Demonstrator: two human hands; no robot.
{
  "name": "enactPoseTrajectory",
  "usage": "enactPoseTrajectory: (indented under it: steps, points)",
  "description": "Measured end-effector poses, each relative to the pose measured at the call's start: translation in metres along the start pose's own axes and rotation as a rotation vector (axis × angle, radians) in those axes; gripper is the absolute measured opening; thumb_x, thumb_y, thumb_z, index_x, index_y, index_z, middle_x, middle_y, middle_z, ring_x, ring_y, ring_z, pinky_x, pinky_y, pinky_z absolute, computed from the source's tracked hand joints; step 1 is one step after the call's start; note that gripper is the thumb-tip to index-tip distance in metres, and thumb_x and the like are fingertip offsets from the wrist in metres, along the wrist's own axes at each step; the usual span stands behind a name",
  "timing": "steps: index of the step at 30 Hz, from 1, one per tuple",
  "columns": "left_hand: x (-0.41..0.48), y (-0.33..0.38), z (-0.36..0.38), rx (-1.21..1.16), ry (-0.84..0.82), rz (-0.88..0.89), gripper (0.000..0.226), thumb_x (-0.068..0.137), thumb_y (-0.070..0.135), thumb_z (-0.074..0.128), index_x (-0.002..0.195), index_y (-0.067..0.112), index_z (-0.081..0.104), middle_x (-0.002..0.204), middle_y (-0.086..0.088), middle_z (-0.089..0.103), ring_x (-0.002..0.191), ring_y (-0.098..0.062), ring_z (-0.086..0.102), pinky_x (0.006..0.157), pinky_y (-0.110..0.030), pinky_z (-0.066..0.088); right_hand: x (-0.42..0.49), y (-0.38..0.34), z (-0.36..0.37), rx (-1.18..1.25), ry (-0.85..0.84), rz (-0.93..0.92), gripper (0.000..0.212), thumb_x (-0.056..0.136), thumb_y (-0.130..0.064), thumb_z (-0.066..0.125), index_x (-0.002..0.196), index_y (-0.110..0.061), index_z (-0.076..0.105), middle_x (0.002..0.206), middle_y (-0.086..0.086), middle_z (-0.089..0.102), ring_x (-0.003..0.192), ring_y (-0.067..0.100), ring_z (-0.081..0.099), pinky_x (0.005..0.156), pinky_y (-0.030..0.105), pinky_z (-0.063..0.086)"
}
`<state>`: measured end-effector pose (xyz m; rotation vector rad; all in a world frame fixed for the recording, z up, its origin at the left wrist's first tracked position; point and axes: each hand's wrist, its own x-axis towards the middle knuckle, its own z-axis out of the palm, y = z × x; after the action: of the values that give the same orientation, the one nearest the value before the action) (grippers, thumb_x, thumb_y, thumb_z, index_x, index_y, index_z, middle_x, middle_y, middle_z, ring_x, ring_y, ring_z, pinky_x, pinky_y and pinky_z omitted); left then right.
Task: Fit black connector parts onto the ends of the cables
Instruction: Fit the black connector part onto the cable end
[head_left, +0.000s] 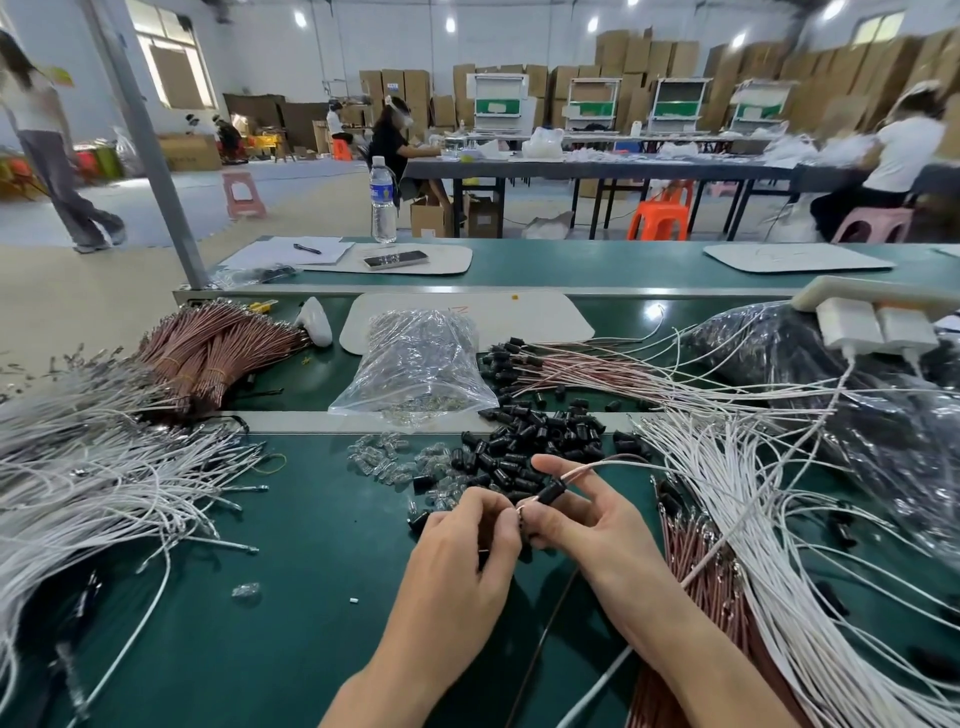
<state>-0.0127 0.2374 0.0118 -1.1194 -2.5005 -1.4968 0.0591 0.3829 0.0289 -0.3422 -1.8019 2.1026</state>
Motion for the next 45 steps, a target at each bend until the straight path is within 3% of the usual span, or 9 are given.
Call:
enactPoseTrajectory:
  steps: [10,13,16,20,27,32,37,42,45]
  points:
    - [0.000,0.000,-0.001,0.109,-0.037,0.001,0.031,0.100,0.063,0.027,0.098,0.046,0.052,0.097,0.029,0.060,0.102,0.003,0.047,0.083,-0.013,0.036,0.001,0.004,-0.004,-0.024,0.024,-0.024,0.044,0.084,-0.020,0.079,0.122,-0.036,0.066,0.085,0.008,0.074,0.078,0.017,0.069,0.073,0.023,0.056]
    - [0.003,-0.006,-0.006,0.440,-0.019,0.111,0.047,0.100,0.060,0.028,0.131,0.035,0.053,0.126,0.020,0.056,0.123,-0.006,0.043,0.106,-0.025,0.029,0.007,0.007,-0.011,0.015,0.147,-0.028,0.043,0.091,-0.009,0.072,0.125,-0.033,0.063,0.070,-0.002,0.065,0.067,0.012,0.062,0.077,0.026,0.055]
    - [0.007,-0.017,-0.013,0.634,-0.149,-0.011,0.066,0.096,0.069,0.018,0.150,0.035,0.037,0.153,0.011,0.035,0.145,-0.015,0.024,0.122,-0.034,0.015,0.010,0.005,-0.019,0.149,0.218,0.001,0.041,0.092,-0.003,0.067,0.126,-0.025,0.063,0.065,0.000,0.060,0.062,0.011,0.058,0.078,0.031,0.054]
    - [0.015,-0.023,-0.015,0.593,-0.125,-0.037,0.047,0.102,0.058,0.027,0.140,0.041,0.050,0.148,0.017,0.042,0.139,-0.008,0.032,0.114,-0.028,0.022,0.011,0.005,-0.022,0.199,0.248,0.020,0.038,0.093,0.000,0.065,0.126,-0.020,0.062,0.064,0.001,0.059,0.060,0.008,0.057,0.062,0.020,0.055]
    - [0.023,-0.030,-0.021,0.580,-0.094,-0.013,0.038,0.107,0.045,0.034,0.136,0.035,0.056,0.137,0.013,0.050,0.127,-0.010,0.044,0.107,-0.026,0.032,0.010,0.004,-0.021,0.215,0.243,0.021,0.039,0.093,-0.001,0.065,0.126,-0.021,0.062,0.066,0.001,0.058,0.062,0.008,0.058,0.061,0.020,0.056]
    - [0.013,-0.028,-0.022,0.555,-0.163,0.066,0.069,0.097,0.072,0.003,0.151,0.043,0.035,0.156,0.016,0.029,0.143,-0.007,0.019,0.116,-0.025,0.014,0.012,0.004,-0.018,0.199,0.267,0.023,0.037,0.094,-0.001,0.065,0.124,-0.022,0.063,0.064,-0.001,0.058,0.061,0.006,0.058,0.060,0.019,0.055]
    - [0.015,-0.021,-0.009,0.626,-0.280,0.197,0.059,0.095,0.074,0.026,0.148,0.050,0.037,0.159,0.017,0.029,0.149,-0.009,0.018,0.122,-0.030,-0.001,0.013,0.004,-0.018,0.210,0.271,0.021,0.037,0.093,-0.001,0.065,0.124,-0.021,0.063,0.064,-0.001,0.059,0.061,0.006,0.057,0.059,0.019,0.054]
    - [0.024,-0.016,-0.007,0.611,-0.082,0.215,0.019,0.097,0.035,0.066,0.115,0.036,0.071,0.115,0.013,0.066,0.106,-0.017,0.063,0.097,-0.036,0.047,0.011,0.004,-0.018,0.207,0.276,0.020,0.037,0.093,-0.001,0.066,0.124,-0.022,0.062,0.064,-0.001,0.059,0.061,0.006,0.058,0.060,0.020,0.055]
    - [0.023,-0.018,-0.005,0.635,0.024,0.218,0.008,0.090,0.026,0.077,0.097,0.029,0.074,0.098,0.011,0.068,0.087,-0.018,0.065,0.079,-0.035,0.053,0.011,0.003,-0.018,0.209,0.275,0.021,0.038,0.093,-0.002,0.066,0.125,-0.022,0.062,0.065,0.000,0.059,0.061,0.007,0.058,0.061,0.020,0.056]
